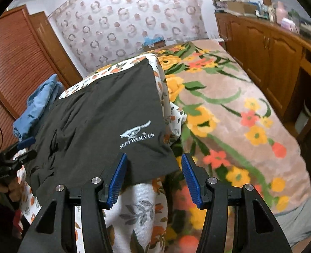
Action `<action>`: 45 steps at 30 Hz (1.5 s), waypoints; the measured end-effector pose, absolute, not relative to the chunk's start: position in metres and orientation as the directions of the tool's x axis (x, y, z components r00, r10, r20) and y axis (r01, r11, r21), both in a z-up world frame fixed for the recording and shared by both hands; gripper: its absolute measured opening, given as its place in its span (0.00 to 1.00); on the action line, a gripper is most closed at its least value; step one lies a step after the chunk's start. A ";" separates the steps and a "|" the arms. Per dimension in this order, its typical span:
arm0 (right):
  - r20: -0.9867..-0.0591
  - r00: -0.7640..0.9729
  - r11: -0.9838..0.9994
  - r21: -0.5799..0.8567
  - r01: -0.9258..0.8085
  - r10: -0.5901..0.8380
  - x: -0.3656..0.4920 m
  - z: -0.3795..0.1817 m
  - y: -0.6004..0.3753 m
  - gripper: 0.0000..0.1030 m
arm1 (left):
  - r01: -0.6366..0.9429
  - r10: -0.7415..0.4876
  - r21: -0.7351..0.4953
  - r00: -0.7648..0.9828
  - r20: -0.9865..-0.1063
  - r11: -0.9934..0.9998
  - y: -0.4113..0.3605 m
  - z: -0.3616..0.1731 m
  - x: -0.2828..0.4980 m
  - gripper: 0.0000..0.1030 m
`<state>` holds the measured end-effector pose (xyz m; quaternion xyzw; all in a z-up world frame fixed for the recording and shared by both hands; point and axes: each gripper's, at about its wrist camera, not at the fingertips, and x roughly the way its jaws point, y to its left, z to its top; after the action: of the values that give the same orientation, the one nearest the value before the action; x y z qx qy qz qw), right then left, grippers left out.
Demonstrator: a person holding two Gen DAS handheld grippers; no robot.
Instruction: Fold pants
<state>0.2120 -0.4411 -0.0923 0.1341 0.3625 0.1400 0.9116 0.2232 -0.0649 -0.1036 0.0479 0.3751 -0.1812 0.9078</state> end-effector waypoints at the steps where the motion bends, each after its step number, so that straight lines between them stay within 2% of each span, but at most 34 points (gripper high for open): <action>1: -0.623 0.695 0.920 0.361 -0.154 0.360 0.213 -0.094 -0.443 0.54 | 0.365 -0.293 -0.050 0.651 -0.700 0.930 -0.065 -0.104 0.224 0.80; 13: -0.559 0.652 0.788 0.608 -0.098 0.512 0.221 -0.116 -0.468 0.54 | 0.346 -0.254 -0.038 0.607 -0.753 0.938 -0.067 -0.116 0.234 0.80; 25: -0.530 0.639 0.728 0.683 -0.067 0.557 0.225 -0.127 -0.475 0.56 | 0.354 -0.217 0.006 0.585 -0.781 0.935 -0.073 -0.124 0.233 0.80; 29: -0.518 0.646 0.719 0.691 -0.070 0.561 0.224 -0.125 -0.476 0.39 | 0.354 -0.221 0.001 0.583 -0.782 0.935 -0.072 -0.124 0.234 0.80; 33: -0.519 0.670 0.742 0.666 -0.073 0.531 0.220 -0.116 -0.476 0.14 | 0.354 -0.221 0.000 0.583 -0.782 0.935 -0.072 -0.124 0.234 0.80; 38: -0.531 0.698 0.788 0.611 -0.078 0.480 0.214 -0.101 -0.469 0.09 | 0.354 -0.225 -0.005 0.583 -0.780 0.935 -0.071 -0.123 0.233 0.80; 45: -0.510 0.742 0.839 0.528 -0.129 0.435 0.209 -0.059 -0.443 0.08 | 0.326 -0.286 -0.095 0.614 -0.736 0.941 -0.043 -0.107 0.226 0.80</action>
<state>0.2092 -0.4426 -0.0592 0.2363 0.3236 0.1564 0.9028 0.2261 -0.0431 -0.1075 0.0242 0.4050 -0.1703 0.8980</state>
